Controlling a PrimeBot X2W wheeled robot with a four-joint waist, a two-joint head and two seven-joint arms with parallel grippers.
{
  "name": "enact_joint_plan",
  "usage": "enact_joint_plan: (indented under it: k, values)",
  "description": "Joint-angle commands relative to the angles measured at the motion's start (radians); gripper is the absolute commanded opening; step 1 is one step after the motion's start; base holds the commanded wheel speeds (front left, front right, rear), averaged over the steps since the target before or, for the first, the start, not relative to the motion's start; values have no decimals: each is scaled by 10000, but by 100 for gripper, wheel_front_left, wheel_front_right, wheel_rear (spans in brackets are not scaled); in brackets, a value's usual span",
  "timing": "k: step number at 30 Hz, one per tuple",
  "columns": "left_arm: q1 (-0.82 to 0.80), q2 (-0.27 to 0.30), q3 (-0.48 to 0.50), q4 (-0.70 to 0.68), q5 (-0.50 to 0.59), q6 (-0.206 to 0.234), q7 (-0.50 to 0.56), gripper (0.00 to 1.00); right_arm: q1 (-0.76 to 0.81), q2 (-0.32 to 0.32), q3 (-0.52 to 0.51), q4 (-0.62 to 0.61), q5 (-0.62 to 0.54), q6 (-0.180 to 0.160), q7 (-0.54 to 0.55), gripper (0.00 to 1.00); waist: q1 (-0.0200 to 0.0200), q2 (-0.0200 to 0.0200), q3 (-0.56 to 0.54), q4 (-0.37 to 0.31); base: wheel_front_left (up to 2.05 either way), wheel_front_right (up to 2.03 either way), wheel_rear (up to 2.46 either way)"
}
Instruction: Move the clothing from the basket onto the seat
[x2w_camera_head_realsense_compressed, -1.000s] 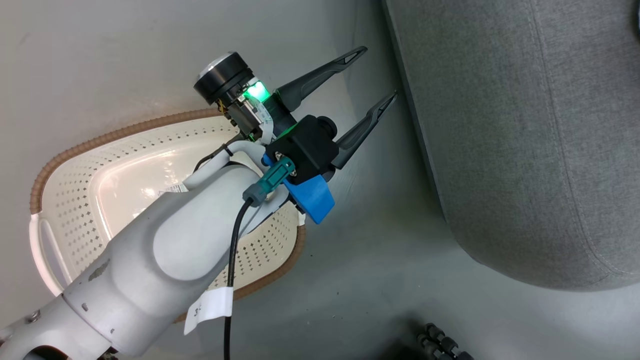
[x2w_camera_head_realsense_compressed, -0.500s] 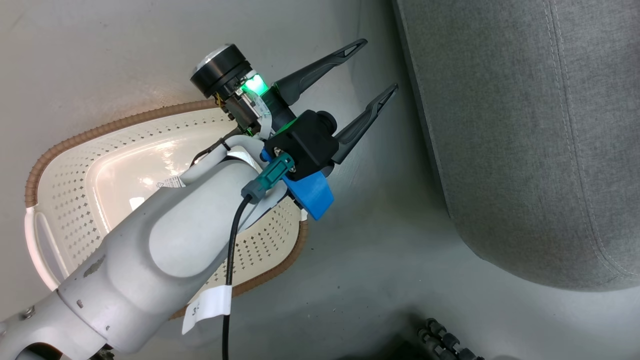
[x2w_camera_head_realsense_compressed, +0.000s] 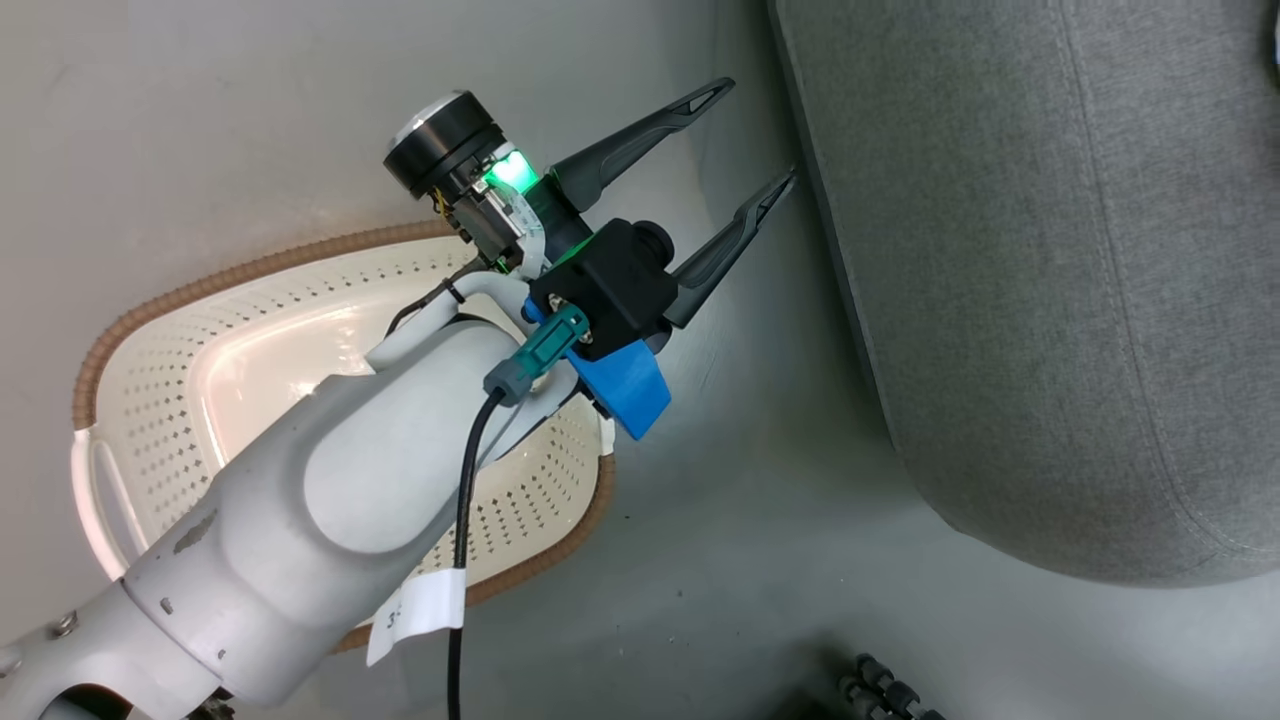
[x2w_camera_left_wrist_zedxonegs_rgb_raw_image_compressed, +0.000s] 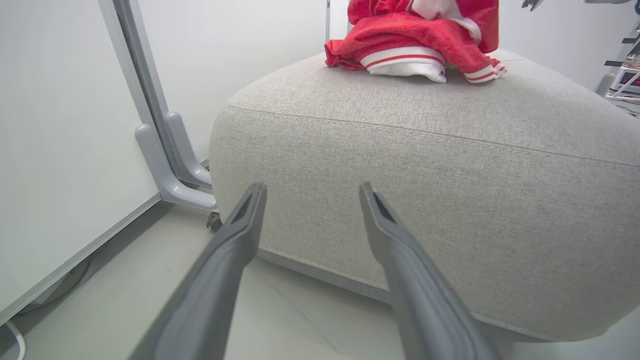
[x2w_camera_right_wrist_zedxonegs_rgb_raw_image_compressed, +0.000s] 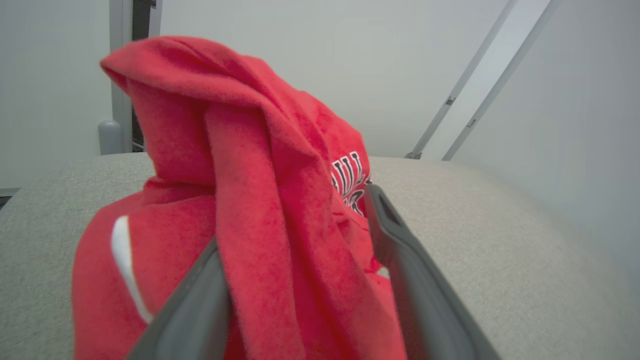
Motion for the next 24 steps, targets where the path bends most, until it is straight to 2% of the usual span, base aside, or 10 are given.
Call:
enact_joint_plan:
  k: [1,13,24]
  values:
    - [64,-30,7,31,-45,84,-75,100,353,122,56,-227,-100,1,-5,100,0,0,-250,48,0,0,0]
    - [698,-221,392,171,-327,348,-232,100,1968,572,431,-1881,-346,1,-5,100,0,0,-1593,239,0,0,0]
    - [2166,-229,2392,-826,-291,914,-235,100,2967,821,1435,-3254,-493,1,-4,100,0,0,-3177,1046,0,0,0]
